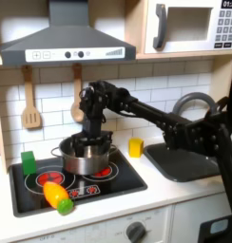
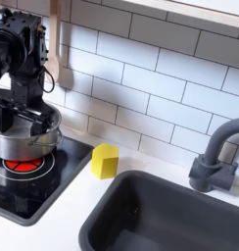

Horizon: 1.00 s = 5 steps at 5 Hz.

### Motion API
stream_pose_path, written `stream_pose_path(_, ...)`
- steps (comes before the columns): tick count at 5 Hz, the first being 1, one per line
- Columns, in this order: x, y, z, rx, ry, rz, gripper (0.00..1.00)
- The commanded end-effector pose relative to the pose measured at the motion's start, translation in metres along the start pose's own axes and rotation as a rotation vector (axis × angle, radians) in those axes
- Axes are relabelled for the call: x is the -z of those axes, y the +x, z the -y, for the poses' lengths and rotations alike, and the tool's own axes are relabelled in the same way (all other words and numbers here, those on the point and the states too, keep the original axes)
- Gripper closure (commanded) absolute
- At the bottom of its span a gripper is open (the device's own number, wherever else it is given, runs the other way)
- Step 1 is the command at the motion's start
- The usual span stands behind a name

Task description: Slide pot right

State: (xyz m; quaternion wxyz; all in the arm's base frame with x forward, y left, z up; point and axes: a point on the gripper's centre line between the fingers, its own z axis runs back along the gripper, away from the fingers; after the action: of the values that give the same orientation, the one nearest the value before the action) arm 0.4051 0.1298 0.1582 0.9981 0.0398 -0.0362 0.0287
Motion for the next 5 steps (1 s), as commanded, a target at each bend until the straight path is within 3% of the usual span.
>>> stream_pose_path(1,-0.001,-0.006,0.010,0.027,-0.009,-0.005,0.00)
stream_pose_path(5,-0.012,-0.023,0.041,0.102,-0.036,-0.006,0.00)
